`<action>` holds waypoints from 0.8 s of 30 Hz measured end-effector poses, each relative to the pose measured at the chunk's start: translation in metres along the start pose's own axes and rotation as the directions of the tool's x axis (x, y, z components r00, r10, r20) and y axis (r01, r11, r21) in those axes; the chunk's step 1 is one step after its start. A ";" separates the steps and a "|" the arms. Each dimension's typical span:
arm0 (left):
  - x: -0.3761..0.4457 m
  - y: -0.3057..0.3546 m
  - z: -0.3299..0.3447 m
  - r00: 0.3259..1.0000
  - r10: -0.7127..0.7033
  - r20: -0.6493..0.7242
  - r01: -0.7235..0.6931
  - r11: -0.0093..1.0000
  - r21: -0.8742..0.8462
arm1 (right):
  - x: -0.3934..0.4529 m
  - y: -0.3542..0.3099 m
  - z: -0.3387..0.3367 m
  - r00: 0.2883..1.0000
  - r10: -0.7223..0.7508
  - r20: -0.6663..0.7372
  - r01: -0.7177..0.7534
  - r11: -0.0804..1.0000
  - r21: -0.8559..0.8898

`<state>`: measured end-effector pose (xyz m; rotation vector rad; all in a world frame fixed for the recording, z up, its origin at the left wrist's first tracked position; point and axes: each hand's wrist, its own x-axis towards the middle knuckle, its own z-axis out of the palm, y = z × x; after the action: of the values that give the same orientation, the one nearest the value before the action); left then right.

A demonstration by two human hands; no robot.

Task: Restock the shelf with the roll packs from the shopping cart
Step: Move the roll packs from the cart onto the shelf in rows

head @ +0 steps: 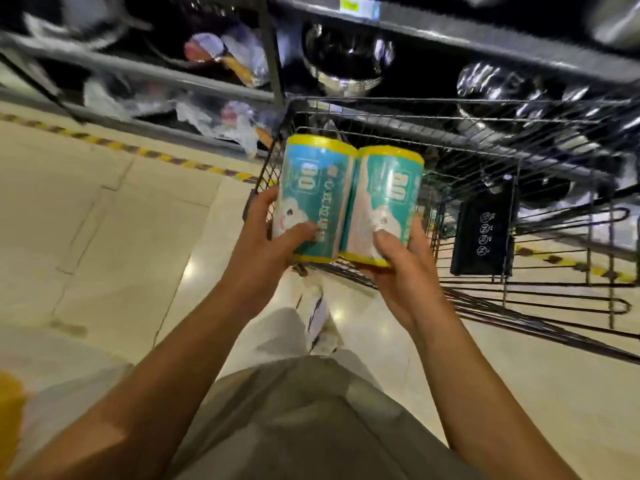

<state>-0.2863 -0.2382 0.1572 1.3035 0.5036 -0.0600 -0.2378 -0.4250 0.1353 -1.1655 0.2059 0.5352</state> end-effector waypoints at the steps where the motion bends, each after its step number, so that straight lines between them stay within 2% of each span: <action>1: -0.010 0.002 -0.013 1.000 0.007 -0.009 -0.007 1.000 -0.009 | -0.004 0.002 0.010 0.999 0.010 0.037 -0.010 1.000 -0.001; 7: -0.058 0.009 -0.070 0.984 0.055 -0.170 -0.062 0.997 -0.037 | -0.017 0.020 0.078 0.984 0.031 0.175 0.001 0.984 -0.177; 11: -0.086 0.008 -0.119 0.955 0.068 -0.289 -0.120 0.979 -0.165 | -0.019 0.043 0.134 0.962 0.033 0.272 0.045 0.961 -0.274; 18: -0.132 0.004 -0.240 0.846 -0.009 -0.533 -0.139 0.961 -0.238 | -0.016 0.099 0.259 0.908 0.080 0.411 0.084 0.927 -0.365; 24: -0.148 0.008 -0.348 0.809 -0.039 -0.587 -0.155 0.949 -0.276 | -0.009 0.148 0.351 0.903 0.083 0.421 0.106 0.908 -0.406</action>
<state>-0.5277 0.0531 0.1622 1.0039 0.9618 0.4796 -0.3609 -0.0649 0.1558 -1.4304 -0.3179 0.8408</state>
